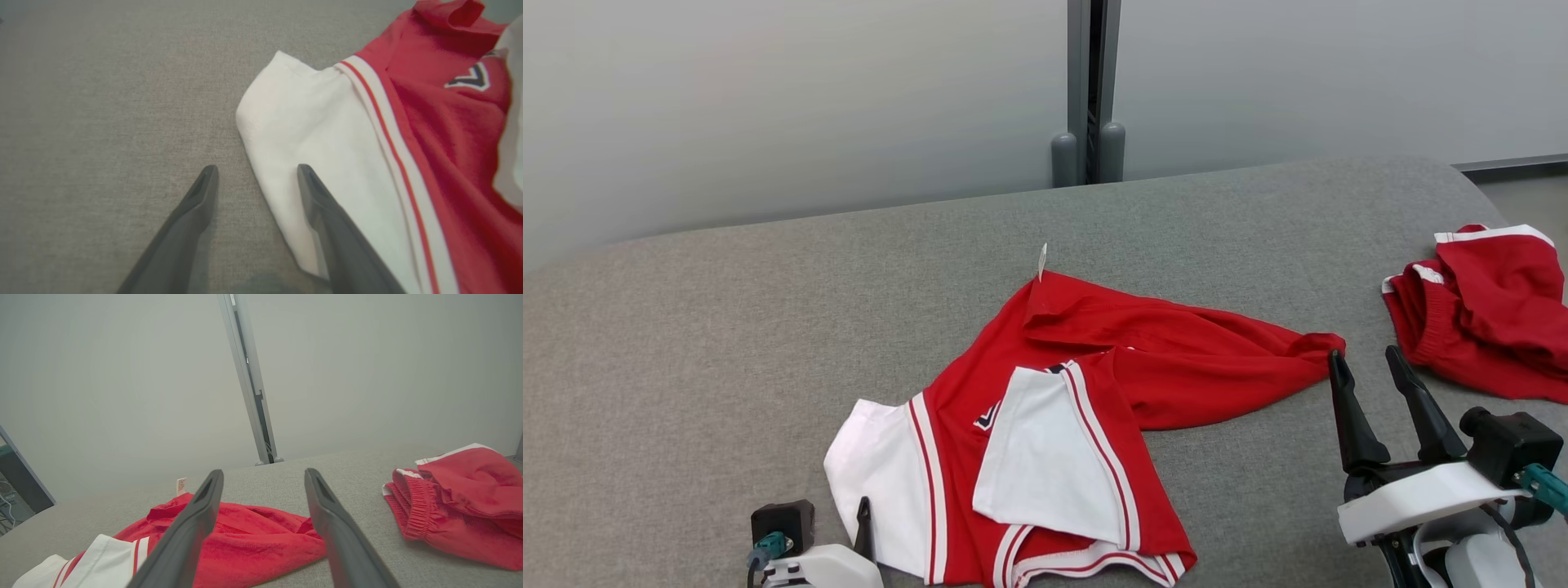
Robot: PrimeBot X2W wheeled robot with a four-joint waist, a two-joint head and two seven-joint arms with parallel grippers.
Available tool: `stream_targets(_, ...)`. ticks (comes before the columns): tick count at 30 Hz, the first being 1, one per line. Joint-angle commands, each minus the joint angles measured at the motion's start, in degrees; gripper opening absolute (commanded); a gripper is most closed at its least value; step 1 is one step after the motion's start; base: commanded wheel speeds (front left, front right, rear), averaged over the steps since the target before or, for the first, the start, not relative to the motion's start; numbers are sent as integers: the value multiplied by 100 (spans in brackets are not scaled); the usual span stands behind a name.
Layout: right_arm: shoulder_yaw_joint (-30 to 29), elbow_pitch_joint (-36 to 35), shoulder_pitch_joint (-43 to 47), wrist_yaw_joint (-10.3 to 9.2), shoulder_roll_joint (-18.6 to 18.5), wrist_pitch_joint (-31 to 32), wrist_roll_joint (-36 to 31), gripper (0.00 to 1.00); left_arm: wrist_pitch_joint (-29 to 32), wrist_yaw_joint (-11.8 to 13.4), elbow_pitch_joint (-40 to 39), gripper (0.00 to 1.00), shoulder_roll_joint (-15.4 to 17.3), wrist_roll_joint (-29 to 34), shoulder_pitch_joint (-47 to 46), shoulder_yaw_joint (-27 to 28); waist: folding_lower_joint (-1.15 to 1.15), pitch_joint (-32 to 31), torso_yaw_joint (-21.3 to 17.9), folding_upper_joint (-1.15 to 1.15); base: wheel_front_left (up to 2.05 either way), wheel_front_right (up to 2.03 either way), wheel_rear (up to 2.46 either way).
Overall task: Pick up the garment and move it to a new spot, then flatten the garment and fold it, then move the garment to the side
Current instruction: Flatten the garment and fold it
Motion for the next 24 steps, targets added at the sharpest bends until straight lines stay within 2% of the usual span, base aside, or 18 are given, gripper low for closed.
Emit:
stream_targets(1, -1, 14, -48, 0, -37, -1, 28, 100, -20, -73, 116, 100, 18, -78, -116, -3, 0, 23, -22, 0, 0, 0, 0)
stream_targets(6, 13, 47, -58, 0, -23, -1, 29, 100, -9, -335, 414, 100, -18, -196, -272, -114, 0, 78, -62, 0, 0, 0, 0)
stream_targets(7, 15, 55, -58, -1, -19, -1, 28, 100, -9, -422, 441, 48, -25, -220, -290, -144, 0, 85, -67, 0, 0, 0, 0)
stream_targets(8, 17, 63, -61, -1, -17, -1, 28, 100, -9, -482, 442, 3, -27, -256, -321, -153, 0, 94, -71, 0, 0, 0, 0)
stream_targets(9, 20, 73, -69, -1, -16, -1, 28, 100, -9, -507, 426, 0, -27, -276, -355, -160, 0, 104, -76, 0, 0, 0, 0)
stream_targets(14, 64, 96, -116, 0, -6, -1, 19, 100, -13, -390, 164, 0, 60, -110, -503, -156, 0, 161, -133, 0, 0, 0, 0)
stream_targets(18, 180, 110, -263, 0, 5, -1, 47, 100, -15, -247, -82, 0, 421, 402, -920, -340, 0, 270, -302, 0, 0, 0, 0)
stream_targets(24, 325, 113, -451, 0, 62, -1, 86, 100, 87, -363, 74, 0, 1014, 882, -1846, -629, 0, 430, -588, 0, 0, 0, 0)
